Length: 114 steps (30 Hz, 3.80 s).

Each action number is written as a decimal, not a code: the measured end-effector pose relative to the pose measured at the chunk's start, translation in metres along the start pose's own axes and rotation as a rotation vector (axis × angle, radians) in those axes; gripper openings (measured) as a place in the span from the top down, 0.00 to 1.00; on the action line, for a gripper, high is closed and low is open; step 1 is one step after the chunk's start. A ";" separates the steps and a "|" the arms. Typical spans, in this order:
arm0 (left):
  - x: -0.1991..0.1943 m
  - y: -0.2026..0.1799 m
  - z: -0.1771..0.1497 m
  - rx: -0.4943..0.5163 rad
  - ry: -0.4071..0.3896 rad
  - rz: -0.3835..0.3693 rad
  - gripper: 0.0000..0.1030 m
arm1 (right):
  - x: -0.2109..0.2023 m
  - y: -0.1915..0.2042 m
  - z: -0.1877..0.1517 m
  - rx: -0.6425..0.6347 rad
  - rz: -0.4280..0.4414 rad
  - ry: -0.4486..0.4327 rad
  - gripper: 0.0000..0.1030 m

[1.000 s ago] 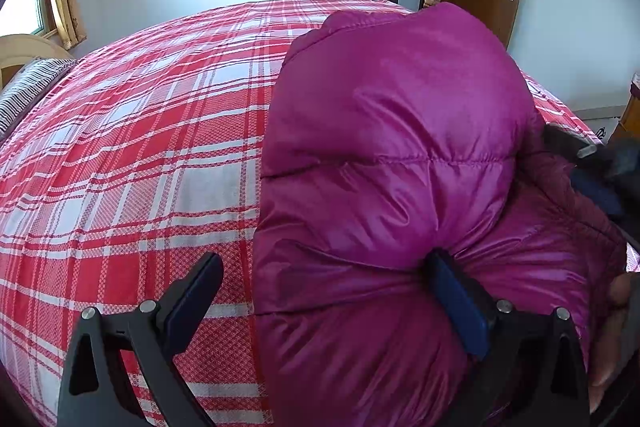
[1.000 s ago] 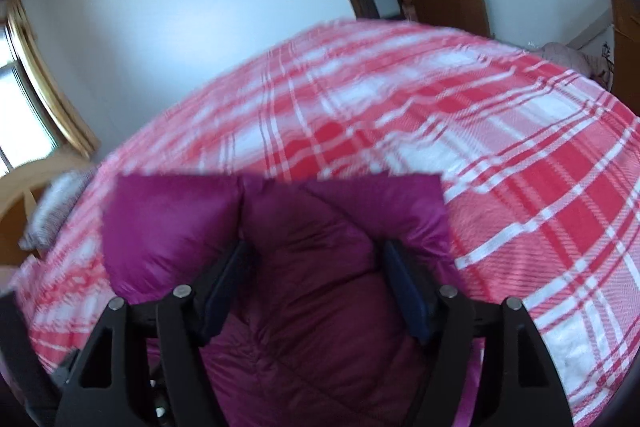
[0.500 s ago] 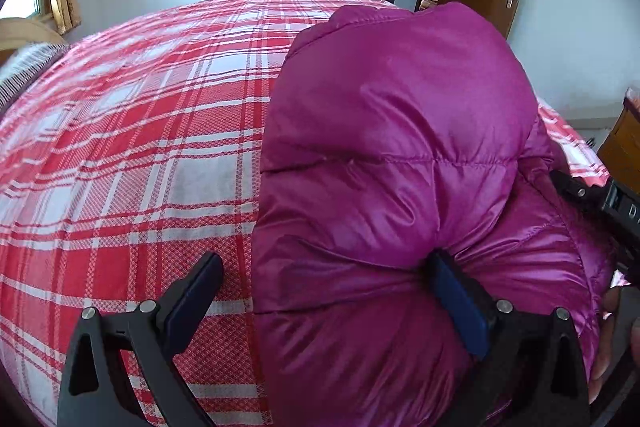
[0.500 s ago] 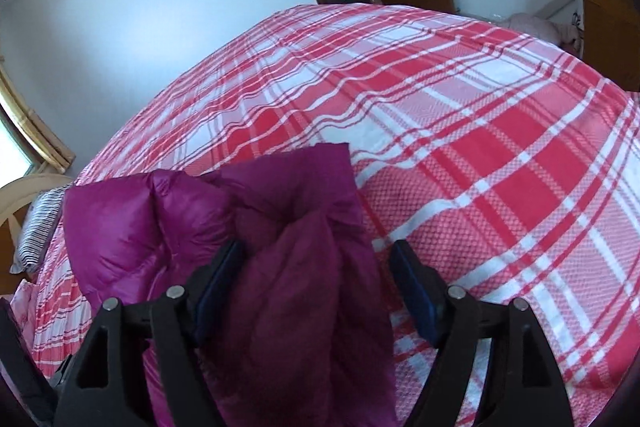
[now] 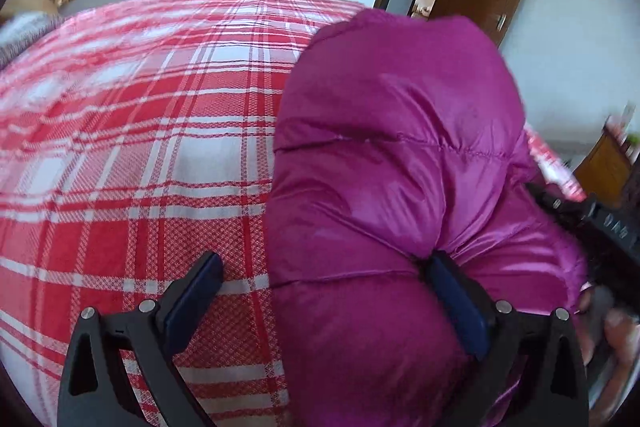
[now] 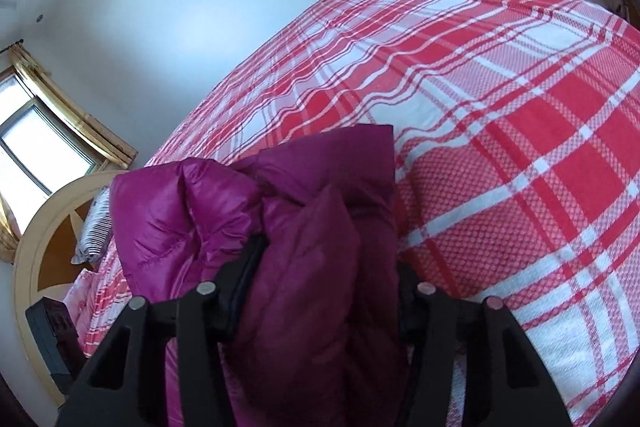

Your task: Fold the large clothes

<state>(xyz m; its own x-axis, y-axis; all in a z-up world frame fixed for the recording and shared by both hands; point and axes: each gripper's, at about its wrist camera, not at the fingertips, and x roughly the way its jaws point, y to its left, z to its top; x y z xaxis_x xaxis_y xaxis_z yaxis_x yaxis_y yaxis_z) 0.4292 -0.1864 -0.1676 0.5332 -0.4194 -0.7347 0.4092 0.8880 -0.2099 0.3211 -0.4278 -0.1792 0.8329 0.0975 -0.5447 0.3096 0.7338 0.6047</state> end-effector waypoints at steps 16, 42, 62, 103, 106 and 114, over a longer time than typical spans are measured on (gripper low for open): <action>0.007 -0.007 0.004 0.063 0.009 -0.022 0.10 | 0.005 0.008 -0.002 -0.052 -0.010 0.041 0.62; -0.081 -0.049 -0.015 0.281 -0.134 0.019 0.70 | -0.030 0.025 -0.019 -0.116 0.092 -0.008 0.77; -0.199 0.036 -0.060 0.143 -0.251 0.115 0.73 | -0.030 0.130 -0.083 -0.224 0.298 0.087 0.78; -0.247 0.296 -0.130 -0.324 -0.208 0.356 0.65 | 0.093 0.370 -0.211 -0.584 0.401 0.369 0.78; -0.238 0.301 -0.137 -0.333 -0.206 0.379 0.53 | 0.105 0.368 -0.218 -0.582 0.370 0.385 0.78; -0.223 0.305 -0.138 -0.338 -0.199 0.384 0.45 | 0.125 0.357 -0.221 -0.537 0.351 0.426 0.76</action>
<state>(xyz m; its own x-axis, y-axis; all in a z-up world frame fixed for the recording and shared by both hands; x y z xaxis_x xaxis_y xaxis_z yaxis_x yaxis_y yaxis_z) 0.3335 0.2038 -0.1569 0.7405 -0.0516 -0.6701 -0.0855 0.9817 -0.1701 0.4346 -0.0055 -0.1598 0.5587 0.5560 -0.6154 -0.2960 0.8268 0.4783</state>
